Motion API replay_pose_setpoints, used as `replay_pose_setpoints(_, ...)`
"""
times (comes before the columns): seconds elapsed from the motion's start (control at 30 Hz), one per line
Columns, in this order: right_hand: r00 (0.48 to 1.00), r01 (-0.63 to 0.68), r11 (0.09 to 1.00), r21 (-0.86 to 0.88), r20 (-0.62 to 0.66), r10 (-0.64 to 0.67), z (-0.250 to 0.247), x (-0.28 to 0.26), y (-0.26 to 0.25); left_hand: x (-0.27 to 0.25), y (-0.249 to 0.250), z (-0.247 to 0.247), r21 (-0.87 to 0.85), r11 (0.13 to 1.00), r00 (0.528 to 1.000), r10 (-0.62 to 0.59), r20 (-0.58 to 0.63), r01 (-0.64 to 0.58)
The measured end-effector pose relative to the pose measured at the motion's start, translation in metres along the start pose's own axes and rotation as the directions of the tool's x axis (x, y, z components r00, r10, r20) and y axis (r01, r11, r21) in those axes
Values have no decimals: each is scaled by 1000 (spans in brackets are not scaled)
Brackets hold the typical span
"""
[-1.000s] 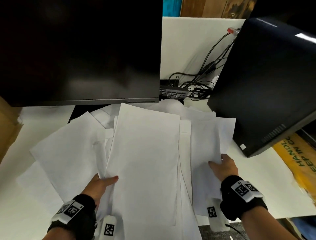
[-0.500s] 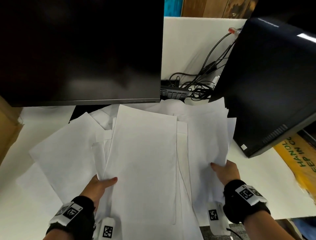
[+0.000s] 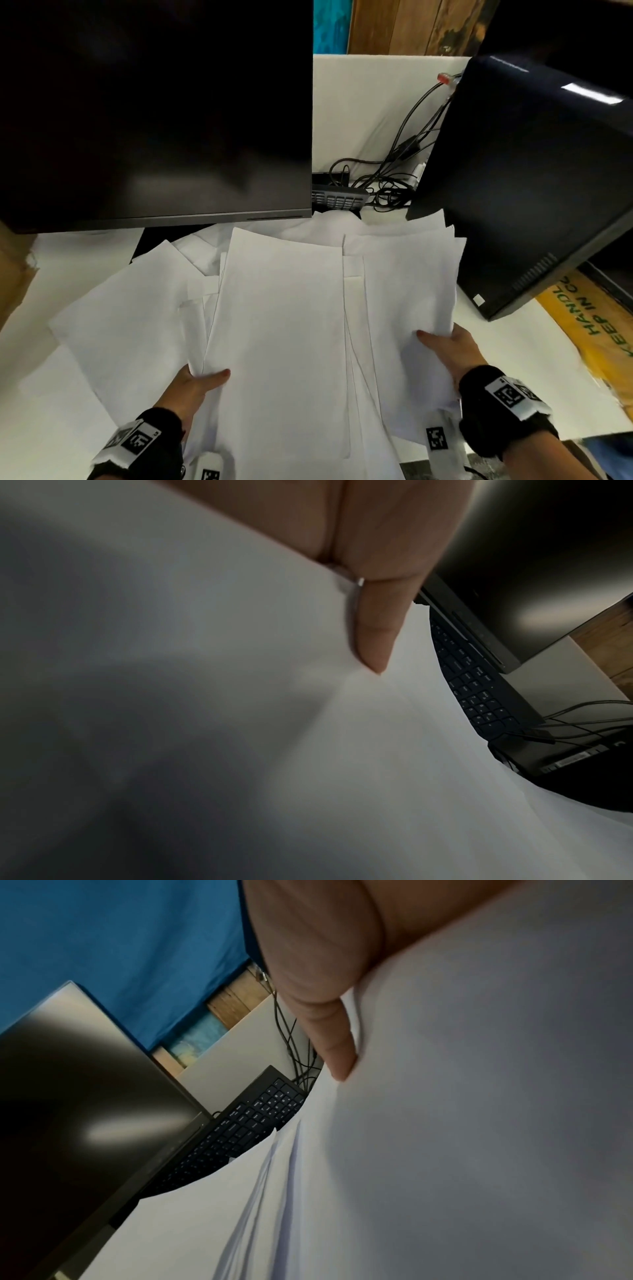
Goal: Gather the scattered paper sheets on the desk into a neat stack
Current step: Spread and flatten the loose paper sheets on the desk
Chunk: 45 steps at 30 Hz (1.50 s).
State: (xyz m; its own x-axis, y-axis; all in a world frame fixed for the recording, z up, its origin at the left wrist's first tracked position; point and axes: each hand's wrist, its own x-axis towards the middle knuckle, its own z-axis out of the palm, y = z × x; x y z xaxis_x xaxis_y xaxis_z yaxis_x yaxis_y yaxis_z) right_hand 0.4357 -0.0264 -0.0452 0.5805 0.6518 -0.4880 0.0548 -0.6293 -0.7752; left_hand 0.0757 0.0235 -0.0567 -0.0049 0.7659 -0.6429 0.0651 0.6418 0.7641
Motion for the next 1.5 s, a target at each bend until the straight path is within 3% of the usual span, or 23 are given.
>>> replay_pose_setpoints(0.1, 997, 47, 996, -73, 60, -43, 4, -4, 7, 4, -3, -2, 7, 1000, 1000, -18, 7, 18)
replay_pose_setpoints(0.2, 976, 180, 958, -225, -83, -203, 4, -9, 4, 5, -4, -3, 1, 1000, 1000, -2, -7, 2)
replay_pose_setpoints(0.3, 925, 261, 928, -265, -206, -319, -8, -19, -9, 6, -5, -1, 6, 1000, 1000, 14, -16, -14)
replay_pose_setpoints(0.47, 776, 400, 833, -382, -343, -530, -34, -35, -30, 1, -2, 3, 18, 997, 997, 76, -34, -75)
replay_pose_setpoints(0.6, 643, 457, 784, -420, -453, -617, -44, -44, -41, 2, -6, 3, 16, 996, 996, 86, -33, -85)
replay_pose_setpoints(0.7, 524, 549, 746, -377, -540, -658, -46, -55, -49, 2, -7, 4, 5, 997, 996, 81, -42, -81)
replay_pose_setpoints(0.83, 465, 690, 699, -184, -628, -624, -42, -69, -61, 1, -7, 5, 18, 998, 997, 53, -51, -52)
replay_pose_setpoints(0.9, 515, 728, 684, -43, -625, -587, -36, -68, -65, -1, -8, 5, 45, 998, 997, 42, -63, -40)
replay_pose_setpoints(0.97, 636, 701, 705, 105, -539, -552, -27, -63, -65, -3, -7, 6, 67, 997, 997, 35, -71, -30)
replay_pose_setpoints(1.07, 864, 495, 846, 198, -217, -455, -2, -58, -54, -7, -5, 7, 59, 997, 997, 47, -55, -44)
replay_pose_setpoints(1.13, 937, 350, 926, 142, -56, -346, 18, -55, -37, -11, -3, 9, 38, 997, 997, 63, -51, -61)
replay_pose_setpoints(1.27, 980, 145, 985, -90, 154, -130, 48, -47, 5, -6, -6, 8, -82, 996, 998, -24, -53, 20)
replay_pose_setpoints(1.4, 956, 215, 917, -337, 263, -128, 64, -41, 18, -3, -8, 6, -55, 998, 998, -42, -36, 40)
replay_pose_setpoints(1.5, 949, 246, 894, -375, 282, -143, 69, -42, 6, -4, -9, 4, 18, 1000, 1000, 16, 12, -16)
